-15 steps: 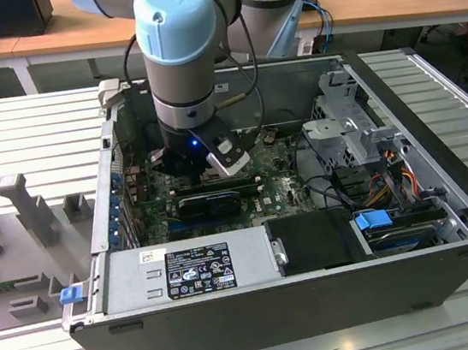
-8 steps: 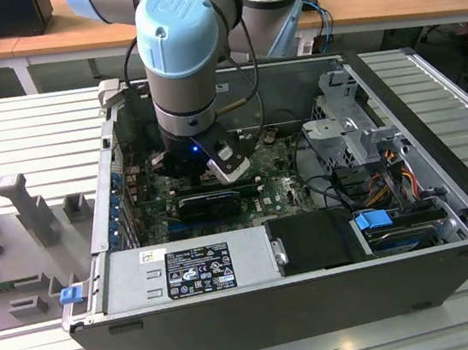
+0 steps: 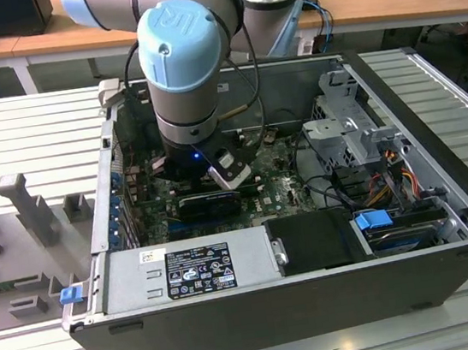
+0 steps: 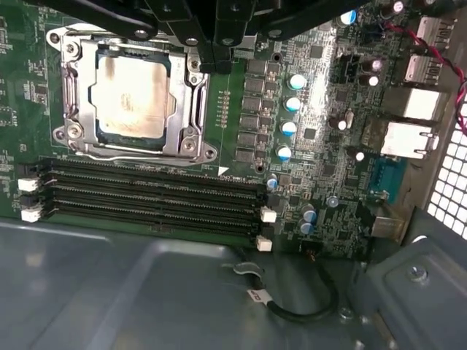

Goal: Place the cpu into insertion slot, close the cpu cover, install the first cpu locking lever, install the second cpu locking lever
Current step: 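Install the second cpu locking lever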

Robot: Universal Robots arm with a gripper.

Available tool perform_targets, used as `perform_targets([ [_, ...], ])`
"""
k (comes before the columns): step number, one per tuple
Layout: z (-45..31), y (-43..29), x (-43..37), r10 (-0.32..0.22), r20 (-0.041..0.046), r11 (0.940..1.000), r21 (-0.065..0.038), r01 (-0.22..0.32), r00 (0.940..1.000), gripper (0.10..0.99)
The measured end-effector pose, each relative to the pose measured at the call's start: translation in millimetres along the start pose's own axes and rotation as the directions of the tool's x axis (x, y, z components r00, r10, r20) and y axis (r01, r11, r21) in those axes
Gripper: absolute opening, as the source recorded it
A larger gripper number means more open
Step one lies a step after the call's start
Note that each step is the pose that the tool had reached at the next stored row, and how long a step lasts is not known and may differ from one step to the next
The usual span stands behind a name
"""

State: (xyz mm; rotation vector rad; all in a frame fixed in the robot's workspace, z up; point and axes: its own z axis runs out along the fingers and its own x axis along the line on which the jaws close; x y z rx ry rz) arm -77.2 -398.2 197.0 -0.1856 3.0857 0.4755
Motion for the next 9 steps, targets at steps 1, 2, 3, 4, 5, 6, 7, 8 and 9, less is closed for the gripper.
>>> perform_targets([
  [1, -3.4, 1.0, 0.0, 0.000, -0.0002, 1.0000, 0.000, 0.000, 1.0000, 0.106],
  [2, -6.1, 1.8, -0.1, 0.000, -0.0002, 1.0000, 0.001, 0.000, 1.0000, 0.106],
  [3, -9.6, 2.9, -0.2, 0.000, -0.0003, 1.0000, 0.001, 0.000, 1.0000, 0.106],
  [4, -12.6, 3.9, -0.3, 0.000, -0.0004, 1.0000, 0.001, 0.000, 1.0000, 0.106],
  [5, -14.2, 4.4, -0.3, 0.000, -0.0003, 1.0000, 0.001, 0.000, 1.0000, 0.106],
  [6, -16.8, 5.2, -0.4, 0.000, -0.0004, 1.0000, 0.001, 0.000, 1.0000, 0.106],
  [7, -18.3, 5.7, -0.5, 0.000, -0.0004, 1.0000, 0.001, 0.000, 1.0000, 0.106],
  [8, -18.2, 5.7, -0.5, 0.000, -0.0003, 1.0000, 0.001, 0.000, 1.0000, 0.106],
  [9, -18.2, 5.7, -0.5, 0.000, -0.0003, 1.0000, 0.001, 0.000, 1.0000, 0.106],
])
